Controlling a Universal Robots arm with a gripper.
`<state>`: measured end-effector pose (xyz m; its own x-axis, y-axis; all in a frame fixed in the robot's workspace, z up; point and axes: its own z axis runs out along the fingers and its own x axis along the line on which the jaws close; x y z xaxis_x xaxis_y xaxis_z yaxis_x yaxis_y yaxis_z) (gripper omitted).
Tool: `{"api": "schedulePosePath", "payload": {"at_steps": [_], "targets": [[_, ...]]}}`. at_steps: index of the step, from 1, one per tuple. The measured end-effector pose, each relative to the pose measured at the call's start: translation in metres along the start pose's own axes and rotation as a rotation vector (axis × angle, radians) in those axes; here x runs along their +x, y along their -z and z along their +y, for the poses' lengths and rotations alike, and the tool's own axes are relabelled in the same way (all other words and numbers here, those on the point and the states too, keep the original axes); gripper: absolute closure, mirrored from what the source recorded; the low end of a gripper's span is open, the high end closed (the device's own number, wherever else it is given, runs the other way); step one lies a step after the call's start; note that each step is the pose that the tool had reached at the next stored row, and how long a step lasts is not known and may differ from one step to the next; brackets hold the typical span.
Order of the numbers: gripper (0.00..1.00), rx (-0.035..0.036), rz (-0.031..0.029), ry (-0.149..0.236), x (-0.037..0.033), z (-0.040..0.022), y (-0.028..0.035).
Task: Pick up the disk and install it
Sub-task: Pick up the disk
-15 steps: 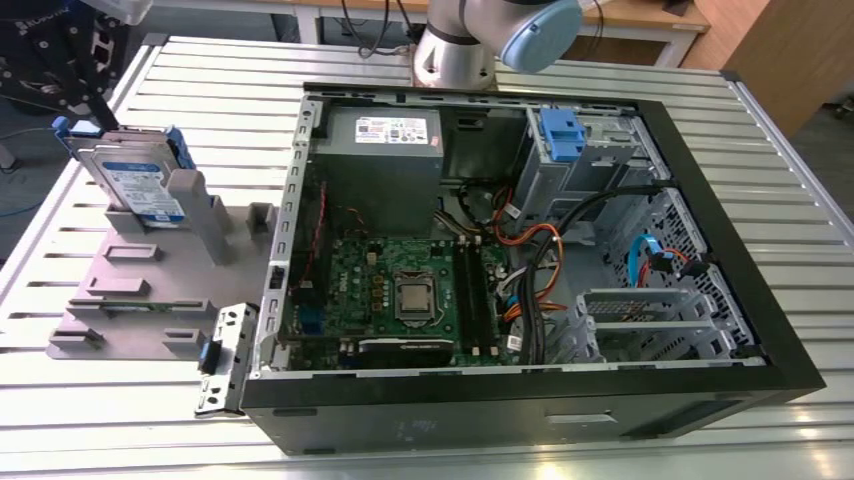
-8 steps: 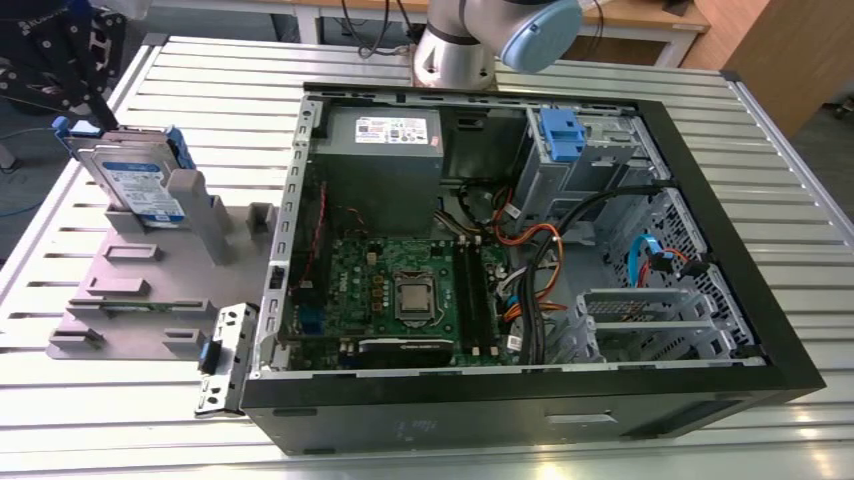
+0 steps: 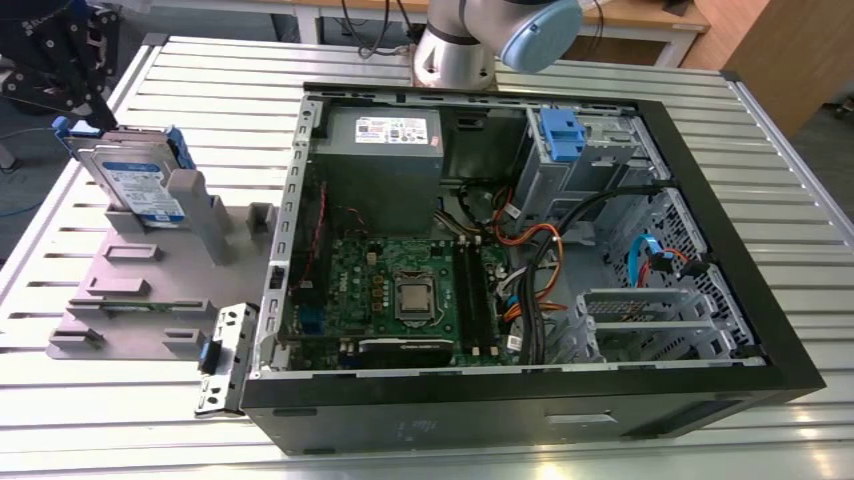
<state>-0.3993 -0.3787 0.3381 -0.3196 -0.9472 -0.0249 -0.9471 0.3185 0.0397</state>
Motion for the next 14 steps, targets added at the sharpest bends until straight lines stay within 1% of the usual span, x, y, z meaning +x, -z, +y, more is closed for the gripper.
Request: {"api": "schedulePosePath", "payload": {"at_steps": [5,6,14], "targets": [[0.89,-0.0017,0.0028,0.07,0.0,0.0,-0.0001],[0.89,-0.0019,0.0031,0.079,0.0,0.0,-0.0001],[0.89,-0.0021,0.0033,0.082,0.0,0.0,-0.0001]]}}
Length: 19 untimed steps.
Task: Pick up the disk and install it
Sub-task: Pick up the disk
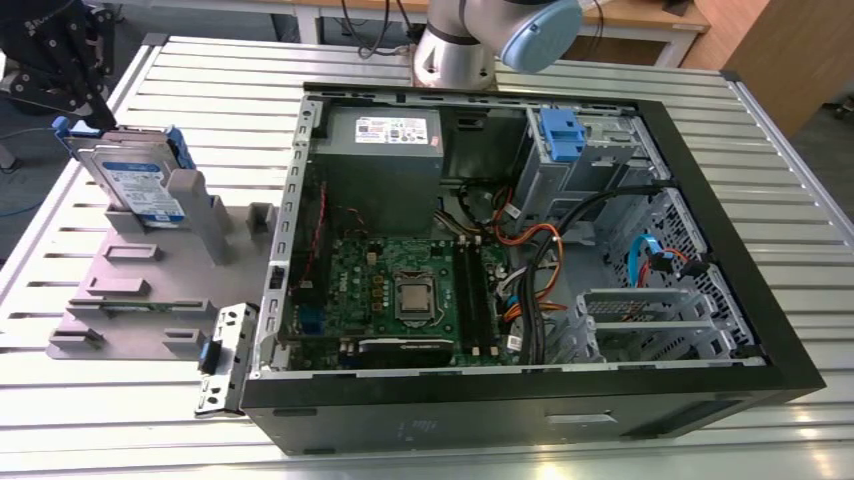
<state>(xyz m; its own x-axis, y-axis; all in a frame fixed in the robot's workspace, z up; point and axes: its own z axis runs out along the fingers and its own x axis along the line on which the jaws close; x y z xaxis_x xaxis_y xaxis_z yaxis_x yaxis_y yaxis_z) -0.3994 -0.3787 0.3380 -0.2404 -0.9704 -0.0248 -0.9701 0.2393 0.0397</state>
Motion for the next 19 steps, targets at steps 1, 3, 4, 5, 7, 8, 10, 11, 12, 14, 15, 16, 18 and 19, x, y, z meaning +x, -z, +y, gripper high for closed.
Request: {"api": "schedulePosePath", "payload": {"at_steps": [1,3,4,5,7,8,10,11,12,14,15,16,18,19], "targets": [[0.89,0.0003,0.0,0.001,0.0,0.0,0.0],[0.89,0.0017,-0.0002,0.007,0.0,-0.0001,-0.0001],[0.89,0.0019,-0.0002,0.01,0.0,-0.0001,-0.0001],[0.89,0.002,-0.0002,0.011,-0.0001,-0.0001,-0.0002],[0.89,0.0019,-0.0001,0.011,-0.0003,-0.0011,-0.0002],[0.89,0.0019,-0.0001,0.011,-0.0005,-0.002,-0.0002],[0.89,0.0019,0.0,0.011,-0.001,-0.0042,-0.0002],[0.89,0.0019,-0.0001,0.011,-0.0013,-0.0054,-0.0003],[0.89,0.0019,-0.0001,0.011,-0.0016,-0.0067,-0.0003],[0.89,0.0018,0.0,0.011,-0.0021,-0.0086,-0.0005],[0.89,0.002,-0.0002,0.011,-0.0022,-0.0089,-0.0008],[0.89,0.002,-0.0002,0.011,-0.0023,-0.0091,-0.0012],[0.89,0.0018,0.0,0.011,-0.0023,-0.0093,-0.0018],[0.89,0.0017,0.0,0.011,-0.0022,-0.0094,-0.0018]]}}
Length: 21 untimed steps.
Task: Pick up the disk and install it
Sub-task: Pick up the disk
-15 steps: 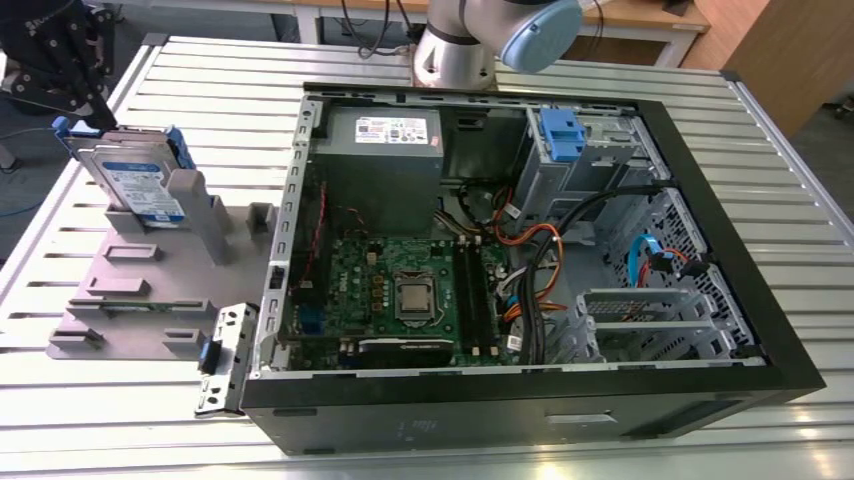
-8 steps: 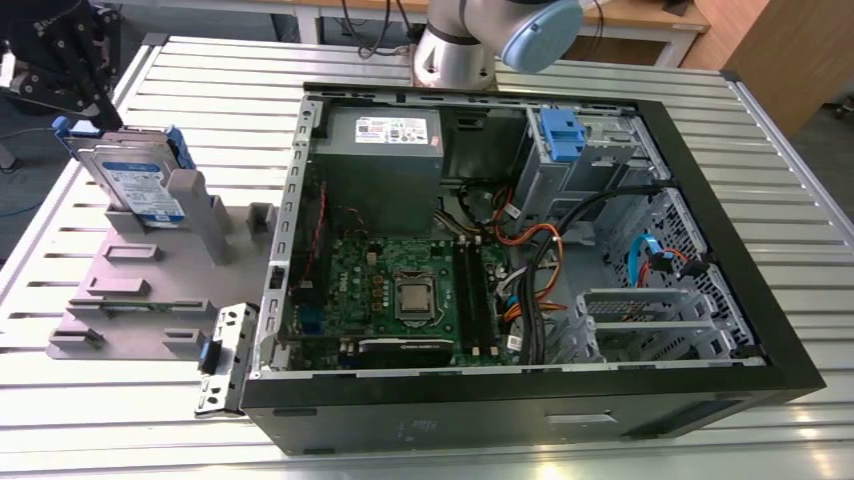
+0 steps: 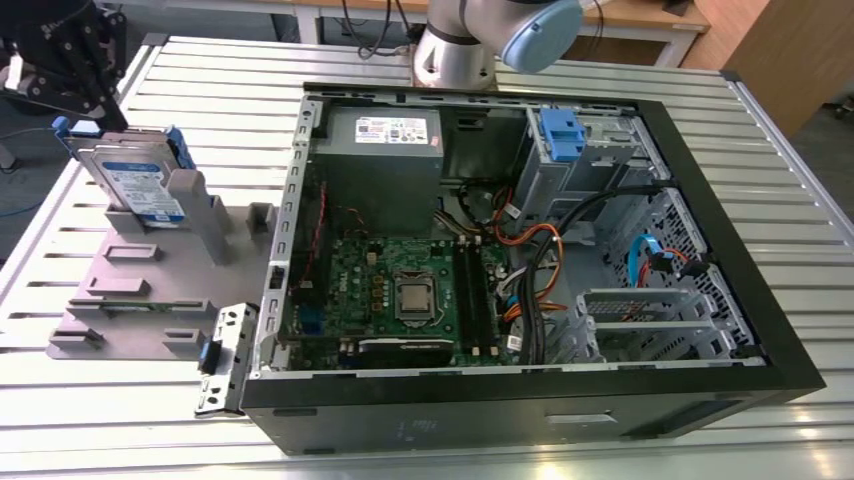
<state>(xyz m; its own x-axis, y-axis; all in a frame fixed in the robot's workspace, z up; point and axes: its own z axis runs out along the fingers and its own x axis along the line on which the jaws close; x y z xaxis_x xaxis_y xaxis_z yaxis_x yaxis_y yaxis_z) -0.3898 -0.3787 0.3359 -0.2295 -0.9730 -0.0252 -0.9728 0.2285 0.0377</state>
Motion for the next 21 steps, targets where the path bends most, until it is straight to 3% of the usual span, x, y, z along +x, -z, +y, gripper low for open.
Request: {"api": "schedulePosePath", "payload": {"at_steps": [13,15,16,21], "targets": [[0.89,0.001,-0.0003,0.0,0.0,0.0,-0.0004],[0.76,0.001,-0.0003,0.0,0.0,0.0,-0.0004],[0.76,0.001,-0.0004,0.0,0.0,-0.0001,-0.0004],[0.53,0.0011,-0.0003,0.0,0.0,-0.0001,-0.0005]]}}
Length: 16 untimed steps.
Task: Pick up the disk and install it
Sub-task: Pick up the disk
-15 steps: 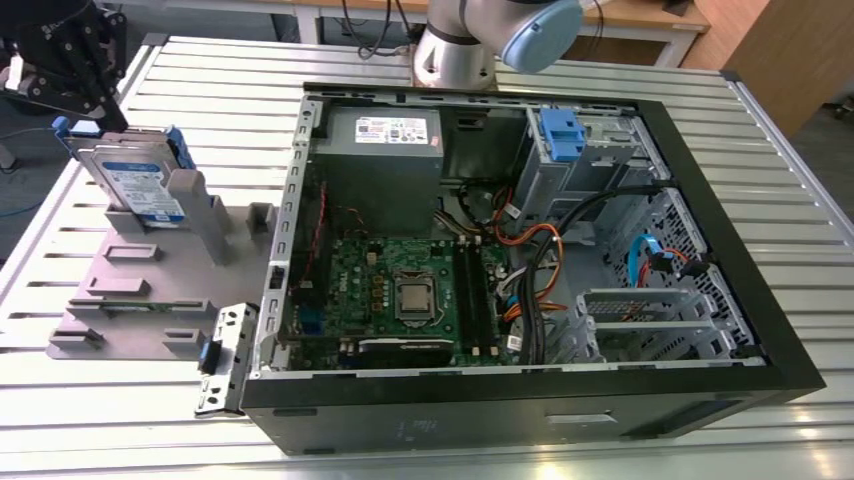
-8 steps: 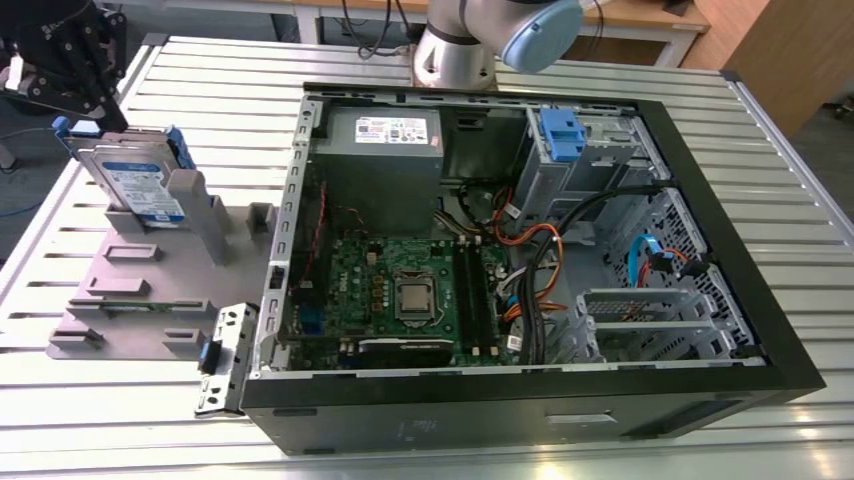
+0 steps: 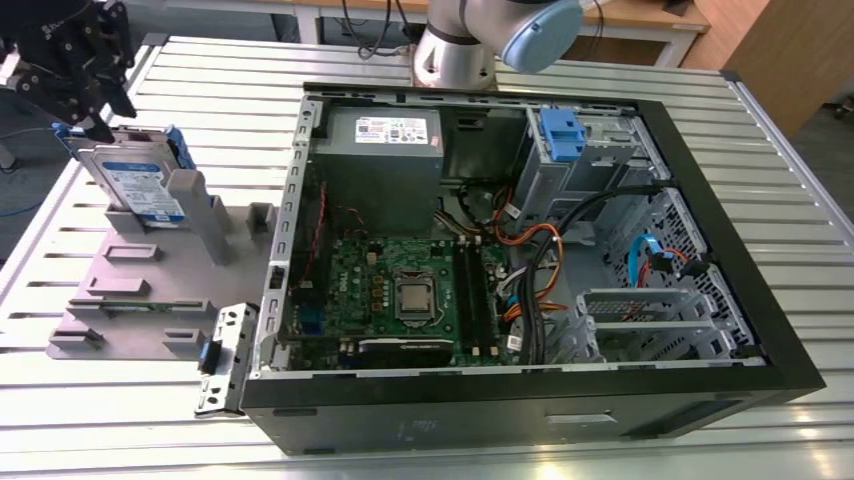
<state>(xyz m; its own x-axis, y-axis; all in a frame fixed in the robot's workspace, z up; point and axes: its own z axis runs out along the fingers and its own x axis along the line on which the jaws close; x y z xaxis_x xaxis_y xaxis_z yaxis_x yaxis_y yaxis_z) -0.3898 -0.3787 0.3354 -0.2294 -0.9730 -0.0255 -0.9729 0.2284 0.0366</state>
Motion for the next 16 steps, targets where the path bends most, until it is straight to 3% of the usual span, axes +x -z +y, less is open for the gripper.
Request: {"api": "schedulePosePath", "payload": {"at_steps": [3,4,9,16], "targets": [[0.47,0.0,0.0,0.0,0.0,0.0,0.0],[0.41,0.0,0.0,0.0,0.0,0.0,0.0],[0.41,0.0025,-0.0008,0.0,0.0001,0.0001,-0.0024],[0.41,0.0154,-0.0035,0.005,0.0009,0.0019,-0.0124]]}}
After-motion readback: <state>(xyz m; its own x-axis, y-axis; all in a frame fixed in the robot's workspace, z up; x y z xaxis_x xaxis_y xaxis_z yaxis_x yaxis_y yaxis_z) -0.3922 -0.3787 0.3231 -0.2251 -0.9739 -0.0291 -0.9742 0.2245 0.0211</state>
